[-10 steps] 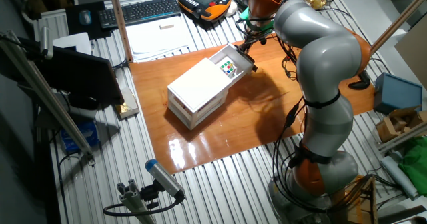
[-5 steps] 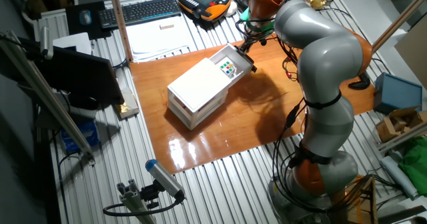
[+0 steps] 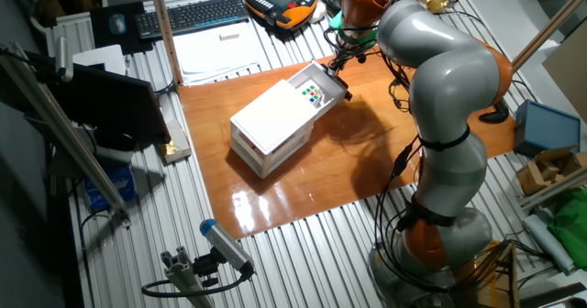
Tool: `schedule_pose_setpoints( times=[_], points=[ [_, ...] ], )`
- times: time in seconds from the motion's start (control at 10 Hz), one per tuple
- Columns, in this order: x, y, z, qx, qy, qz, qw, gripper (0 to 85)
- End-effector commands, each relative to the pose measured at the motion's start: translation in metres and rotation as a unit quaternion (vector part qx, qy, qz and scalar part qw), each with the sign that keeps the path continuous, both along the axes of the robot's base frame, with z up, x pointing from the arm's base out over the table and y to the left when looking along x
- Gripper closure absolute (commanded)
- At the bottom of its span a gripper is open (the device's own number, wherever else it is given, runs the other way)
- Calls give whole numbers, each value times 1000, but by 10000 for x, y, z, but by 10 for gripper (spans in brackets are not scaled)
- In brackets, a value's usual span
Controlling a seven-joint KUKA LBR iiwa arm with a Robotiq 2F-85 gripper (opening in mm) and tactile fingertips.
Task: Grasp the handle and open the drawer
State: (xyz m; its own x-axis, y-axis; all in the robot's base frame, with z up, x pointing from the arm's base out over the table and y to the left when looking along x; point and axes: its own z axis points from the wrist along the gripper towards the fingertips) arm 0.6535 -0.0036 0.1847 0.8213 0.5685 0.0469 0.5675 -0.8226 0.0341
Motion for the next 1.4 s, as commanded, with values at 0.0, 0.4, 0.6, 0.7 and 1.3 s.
schedule_pose_setpoints(
  times=[0.0,0.4,0.6,0.7,1.3],
  points=[
    [0,-12,27,0,0,2,1000,433],
    [-42,-42,219,8,-1,19,1000,427],
    [-79,-44,419,18,1,28,999,443],
    [-96,-45,516,20,5,34,999,507],
    [-288,-11,965,-15,5,166,986,843]
  ],
)
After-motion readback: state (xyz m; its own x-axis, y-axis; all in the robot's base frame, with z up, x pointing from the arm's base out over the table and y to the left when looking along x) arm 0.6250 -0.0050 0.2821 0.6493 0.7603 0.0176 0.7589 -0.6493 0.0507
